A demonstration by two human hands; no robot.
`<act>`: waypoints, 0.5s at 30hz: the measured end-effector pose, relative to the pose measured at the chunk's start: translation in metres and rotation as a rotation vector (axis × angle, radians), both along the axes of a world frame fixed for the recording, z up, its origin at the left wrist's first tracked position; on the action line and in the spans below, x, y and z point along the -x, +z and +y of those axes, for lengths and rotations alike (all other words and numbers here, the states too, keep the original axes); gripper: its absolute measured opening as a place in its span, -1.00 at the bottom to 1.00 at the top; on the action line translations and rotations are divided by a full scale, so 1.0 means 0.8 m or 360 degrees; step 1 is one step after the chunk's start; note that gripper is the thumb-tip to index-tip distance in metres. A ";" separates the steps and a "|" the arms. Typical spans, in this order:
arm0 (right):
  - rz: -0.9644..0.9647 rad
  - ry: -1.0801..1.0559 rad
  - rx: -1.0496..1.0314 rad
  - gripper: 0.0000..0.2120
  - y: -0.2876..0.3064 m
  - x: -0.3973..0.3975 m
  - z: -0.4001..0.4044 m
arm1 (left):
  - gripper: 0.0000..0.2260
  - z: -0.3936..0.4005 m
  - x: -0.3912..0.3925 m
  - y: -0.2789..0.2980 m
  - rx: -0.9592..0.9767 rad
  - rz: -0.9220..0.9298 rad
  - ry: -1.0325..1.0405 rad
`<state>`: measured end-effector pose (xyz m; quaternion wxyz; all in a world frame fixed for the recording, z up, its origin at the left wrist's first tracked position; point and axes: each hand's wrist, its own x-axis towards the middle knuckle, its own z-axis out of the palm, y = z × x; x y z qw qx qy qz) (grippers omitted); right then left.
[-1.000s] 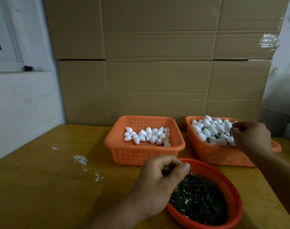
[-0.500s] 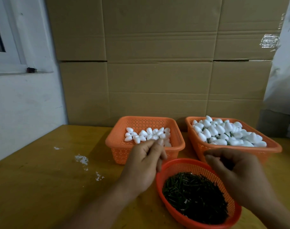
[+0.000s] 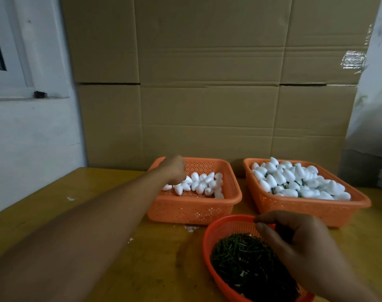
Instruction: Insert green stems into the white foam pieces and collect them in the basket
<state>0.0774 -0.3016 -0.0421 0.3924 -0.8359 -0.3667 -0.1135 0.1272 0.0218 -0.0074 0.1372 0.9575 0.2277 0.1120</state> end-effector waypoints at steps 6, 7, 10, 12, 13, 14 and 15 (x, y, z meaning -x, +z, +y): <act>-0.0022 -0.0047 0.0016 -0.90 0.006 0.004 -0.002 | -0.78 0.020 -0.015 -0.027 -0.0193 0.0526 -0.0036; -0.0028 -0.0048 0.0029 -0.90 0.007 0.006 -0.001 | -0.75 0.021 -0.017 -0.029 -0.0188 0.0561 -0.0035; -0.0020 -0.0034 0.0051 -0.91 0.009 0.010 0.001 | -0.70 0.023 -0.020 -0.031 -0.0202 0.0642 -0.0048; -0.0014 -0.0032 0.0061 -0.90 0.008 0.011 0.002 | -0.72 0.025 -0.022 -0.029 -0.0214 0.0685 -0.0052; -0.0012 -0.0032 0.0070 -0.89 0.008 0.011 0.002 | -0.72 0.027 -0.022 -0.029 -0.0221 0.0704 -0.0053; -0.0009 -0.0031 0.0085 -0.89 0.008 0.011 0.002 | -0.72 0.028 -0.022 -0.028 -0.0232 0.0718 -0.0053; -0.0006 -0.0030 0.0101 -0.89 0.008 0.011 0.002 | -0.71 0.028 -0.022 -0.028 -0.0248 0.0727 -0.0051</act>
